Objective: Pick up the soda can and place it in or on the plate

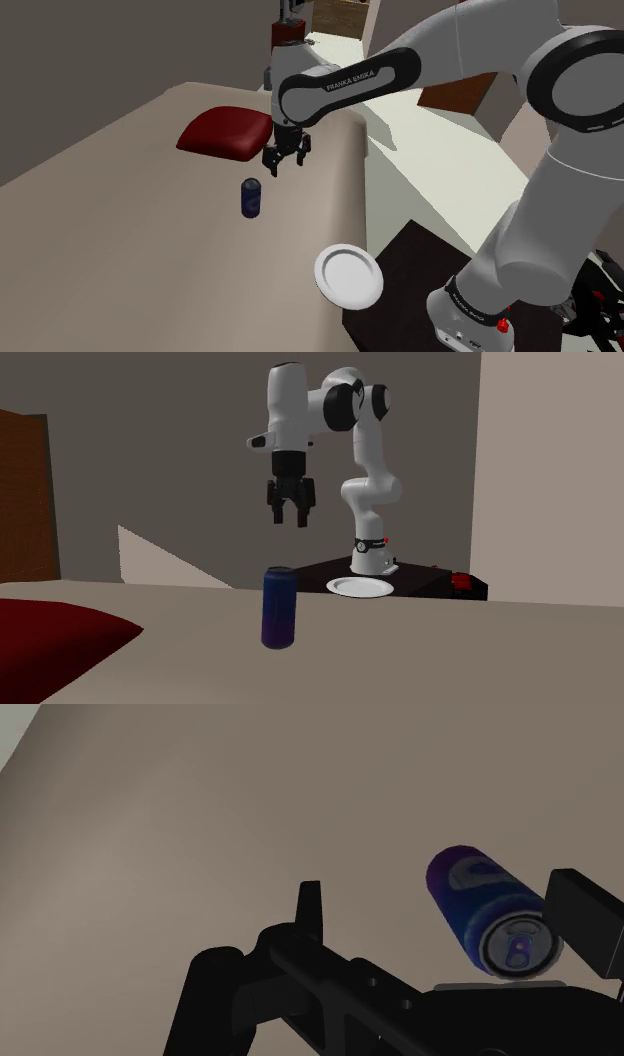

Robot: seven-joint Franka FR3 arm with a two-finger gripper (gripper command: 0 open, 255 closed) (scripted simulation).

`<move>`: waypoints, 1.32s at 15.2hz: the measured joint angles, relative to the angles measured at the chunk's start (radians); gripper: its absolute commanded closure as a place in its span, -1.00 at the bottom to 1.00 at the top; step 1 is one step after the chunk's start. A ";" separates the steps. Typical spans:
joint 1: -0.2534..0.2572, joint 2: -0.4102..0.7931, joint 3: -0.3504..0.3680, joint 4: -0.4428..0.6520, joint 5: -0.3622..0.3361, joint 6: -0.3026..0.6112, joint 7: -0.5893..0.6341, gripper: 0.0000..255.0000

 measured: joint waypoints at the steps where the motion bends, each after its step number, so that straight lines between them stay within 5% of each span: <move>1: 0.003 0.039 0.001 0.029 -0.005 0.011 0.005 -1.00; 10: 0.070 0.394 0.006 0.416 -0.047 -0.009 0.070 -1.00; 20: 0.077 0.466 0.001 0.417 -0.057 0.063 0.078 -1.00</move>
